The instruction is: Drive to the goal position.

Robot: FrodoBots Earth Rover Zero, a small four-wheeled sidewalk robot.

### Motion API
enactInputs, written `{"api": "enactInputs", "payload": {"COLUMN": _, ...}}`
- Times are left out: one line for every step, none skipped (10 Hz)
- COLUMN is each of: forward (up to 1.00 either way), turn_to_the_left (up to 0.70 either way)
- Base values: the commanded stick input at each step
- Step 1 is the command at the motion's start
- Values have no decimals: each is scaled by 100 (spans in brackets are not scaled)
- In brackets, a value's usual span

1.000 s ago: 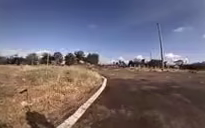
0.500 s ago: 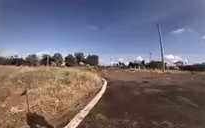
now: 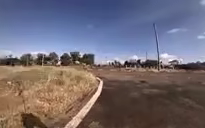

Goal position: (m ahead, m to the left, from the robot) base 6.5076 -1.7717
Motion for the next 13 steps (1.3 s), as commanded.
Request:
{"api": "enactInputs", "payload": {"forward": 45, "turn_to_the_left": 0}}
{"api": "enactInputs", "payload": {"forward": 45, "turn_to_the_left": 0}}
{"api": "enactInputs", "payload": {"forward": 45, "turn_to_the_left": 0}}
{"api": "enactInputs", "payload": {"forward": 45, "turn_to_the_left": 0}}
{"api": "enactInputs", "payload": {"forward": 45, "turn_to_the_left": 0}}
{"api": "enactInputs", "payload": {"forward": 45, "turn_to_the_left": -11}}
{"api": "enactInputs", "payload": {"forward": 45, "turn_to_the_left": -25}}
{"api": "enactInputs", "payload": {"forward": 45, "turn_to_the_left": -27}}
{"api": "enactInputs", "payload": {"forward": 45, "turn_to_the_left": -27}}
{"api": "enactInputs", "payload": {"forward": 45, "turn_to_the_left": -27}}
{"api": "enactInputs", "payload": {"forward": 45, "turn_to_the_left": -27}}
{"api": "enactInputs", "payload": {"forward": 45, "turn_to_the_left": -27}}
{"api": "enactInputs", "payload": {"forward": 45, "turn_to_the_left": -27}}
